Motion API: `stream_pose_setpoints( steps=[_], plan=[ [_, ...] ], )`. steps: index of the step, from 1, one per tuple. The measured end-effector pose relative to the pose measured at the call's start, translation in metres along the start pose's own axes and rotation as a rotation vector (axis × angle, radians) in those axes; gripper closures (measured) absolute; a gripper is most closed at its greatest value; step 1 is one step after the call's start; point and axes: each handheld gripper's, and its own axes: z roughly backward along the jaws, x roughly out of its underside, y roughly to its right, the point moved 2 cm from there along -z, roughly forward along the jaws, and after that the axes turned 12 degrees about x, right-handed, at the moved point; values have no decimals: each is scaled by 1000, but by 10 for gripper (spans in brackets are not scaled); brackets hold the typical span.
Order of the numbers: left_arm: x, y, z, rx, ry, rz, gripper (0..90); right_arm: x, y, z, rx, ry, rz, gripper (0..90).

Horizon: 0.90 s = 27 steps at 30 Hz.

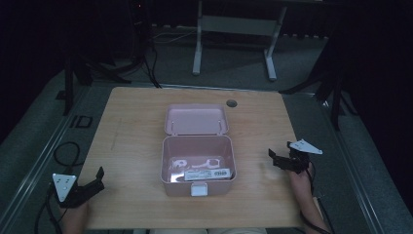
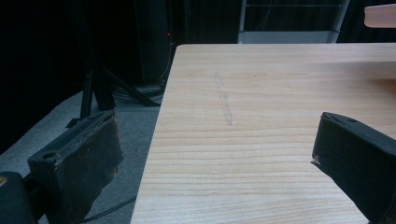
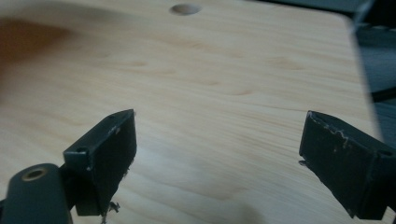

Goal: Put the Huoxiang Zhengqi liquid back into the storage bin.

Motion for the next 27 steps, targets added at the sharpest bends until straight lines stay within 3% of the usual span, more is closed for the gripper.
stream_pose_setpoints(
  steps=[3,5,8,9,10,13,18,19,21,24,27],
  plan=[
    [0,0,0,0,1,1,16,2,5,2,-2,1,-29,110],
    [0,0,0,-2,-1,-1,16,3,11,5,17,4,-51,110],
    [0,0,0,-3,-3,-3,16,7,21,10,48,10,-120,110],
    [0,0,0,-3,-3,-3,16,7,21,10,48,10,-120,110],
    [0,0,0,-3,-3,-4,16,10,26,11,61,8,-161,111],
    [0,0,0,-3,-3,-4,16,13,32,13,79,3,-184,111],
    [0,0,0,-2,3,2,16,16,38,14,65,-2,-233,111],
    [0,0,1,-3,6,4,16,18,43,15,60,9,-274,111],
    [0,0,1,-3,8,6,16,19,45,14,63,8,-305,111],
    [0,0,1,-2,11,6,16,20,44,12,65,-10,-301,111],
    [0,0,2,-3,13,9,16,20,41,10,64,-25,-268,110]
  ],
)
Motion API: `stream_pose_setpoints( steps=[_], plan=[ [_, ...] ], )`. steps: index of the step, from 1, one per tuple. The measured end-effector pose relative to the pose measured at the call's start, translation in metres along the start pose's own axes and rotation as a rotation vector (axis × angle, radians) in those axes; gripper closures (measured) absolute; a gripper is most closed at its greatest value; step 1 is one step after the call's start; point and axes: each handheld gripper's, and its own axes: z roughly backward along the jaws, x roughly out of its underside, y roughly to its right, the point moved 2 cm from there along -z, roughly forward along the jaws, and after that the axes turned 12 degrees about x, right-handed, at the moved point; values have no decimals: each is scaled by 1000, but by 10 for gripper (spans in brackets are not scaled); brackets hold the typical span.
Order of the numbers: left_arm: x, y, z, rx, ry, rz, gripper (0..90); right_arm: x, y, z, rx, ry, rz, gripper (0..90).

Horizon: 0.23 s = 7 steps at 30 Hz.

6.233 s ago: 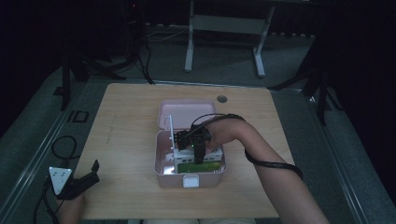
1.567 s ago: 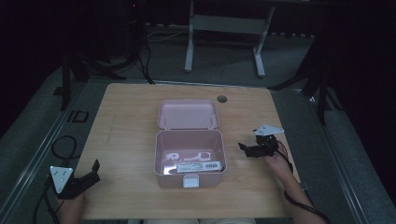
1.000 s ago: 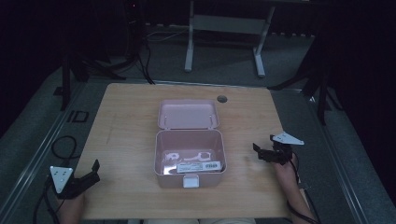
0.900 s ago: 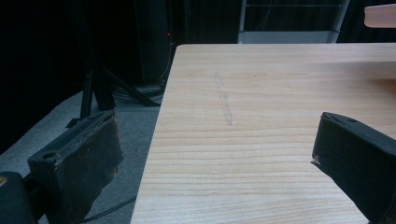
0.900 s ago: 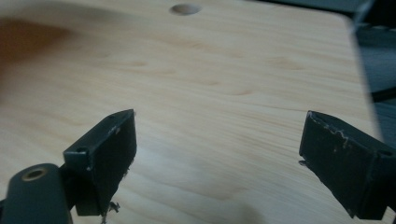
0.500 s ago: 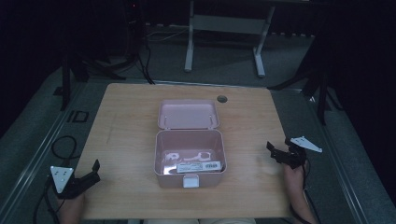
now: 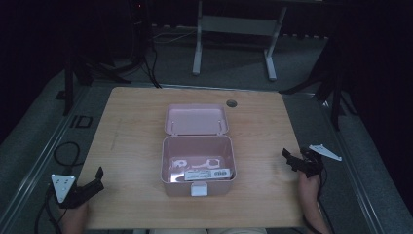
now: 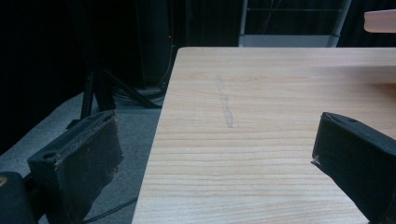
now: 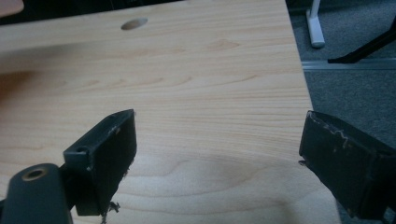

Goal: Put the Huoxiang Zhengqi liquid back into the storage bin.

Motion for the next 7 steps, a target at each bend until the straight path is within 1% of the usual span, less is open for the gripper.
stream_pose_setpoints(
  steps=[4,7],
  plan=[
    [0,0,0,0,0,0,16,1,-4,-2,5,-15,34,111],
    [0,0,0,1,1,0,16,1,-5,-3,5,-20,39,111]
  ],
)
